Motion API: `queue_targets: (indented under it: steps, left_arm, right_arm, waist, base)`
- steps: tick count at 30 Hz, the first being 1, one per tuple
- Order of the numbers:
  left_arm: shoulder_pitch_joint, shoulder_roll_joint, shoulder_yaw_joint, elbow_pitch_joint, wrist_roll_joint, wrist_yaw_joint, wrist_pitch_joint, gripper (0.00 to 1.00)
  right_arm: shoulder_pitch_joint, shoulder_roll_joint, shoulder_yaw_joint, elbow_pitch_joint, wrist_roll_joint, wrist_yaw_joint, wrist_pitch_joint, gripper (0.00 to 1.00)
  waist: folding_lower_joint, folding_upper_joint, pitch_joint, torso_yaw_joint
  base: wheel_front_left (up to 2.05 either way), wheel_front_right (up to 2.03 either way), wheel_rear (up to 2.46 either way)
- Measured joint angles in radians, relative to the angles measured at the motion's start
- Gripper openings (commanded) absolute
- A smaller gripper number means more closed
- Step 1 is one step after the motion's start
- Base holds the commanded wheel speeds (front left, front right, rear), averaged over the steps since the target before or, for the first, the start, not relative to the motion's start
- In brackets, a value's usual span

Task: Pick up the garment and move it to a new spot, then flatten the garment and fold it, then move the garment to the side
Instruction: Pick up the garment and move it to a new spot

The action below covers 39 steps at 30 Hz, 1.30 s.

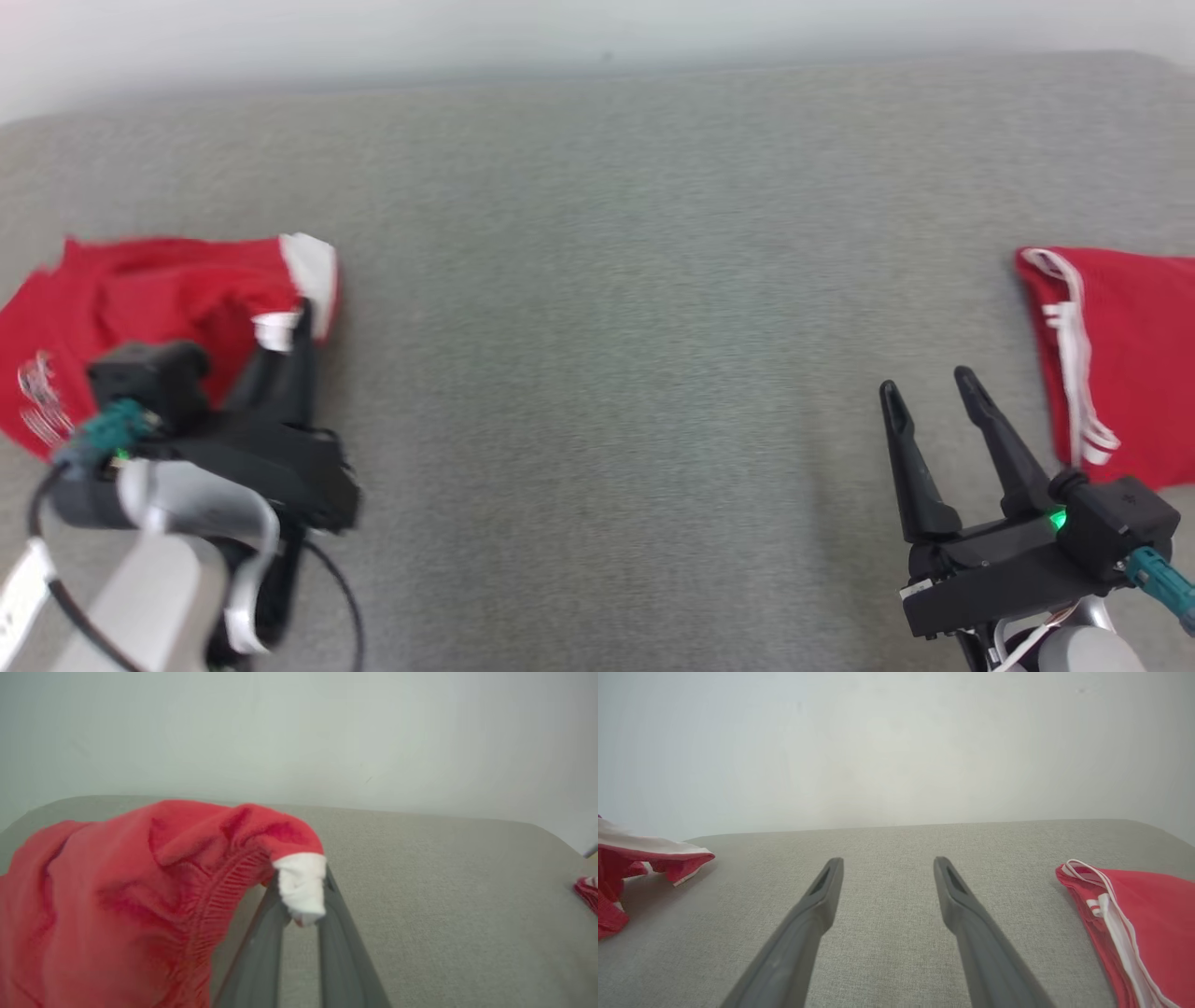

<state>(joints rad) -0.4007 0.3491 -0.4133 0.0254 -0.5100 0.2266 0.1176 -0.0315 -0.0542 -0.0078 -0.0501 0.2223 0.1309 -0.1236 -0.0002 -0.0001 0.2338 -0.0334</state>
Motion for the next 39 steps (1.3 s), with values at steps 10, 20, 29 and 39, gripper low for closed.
queue_targets:
  steps: [10,20,29,39]
  left_arm:
    - [-0.033,-0.081,-0.167,-0.073,0.045,-0.038,0.084,0.0]
    - [-0.165,-0.2,-0.242,0.121,0.041,-0.108,0.073,0.0]
    - [-0.214,-0.264,-0.257,0.339,-0.011,-0.161,0.004,0.9]
    - [-0.205,-0.275,-0.269,0.286,-0.011,-0.199,-0.189,1.0]
  right_arm:
    - [-0.021,0.003,0.007,0.036,0.022,0.0,-0.025,1.0]
    - [-0.04,0.002,0.01,0.081,0.058,0.0,-0.057,1.0]
    - [-0.056,0.003,0.021,0.133,0.09,0.0,-0.09,1.0]
    - [-0.079,0.003,0.036,0.143,0.061,0.0,-0.106,1.0]
  waist:
    - [0.0,0.0,-0.014,-0.131]
    - [0.0001,0.0,0.011,-0.296]
    - [0.0003,0.0001,0.069,-0.383]
    - [0.0003,0.0001,0.062,-0.343]
  base:
    - [0.0,0.0,0.0]
    - [0.0,0.0,0.0]
    - [0.0,0.0,0.0]
    - [0.0,0.0,0.0]
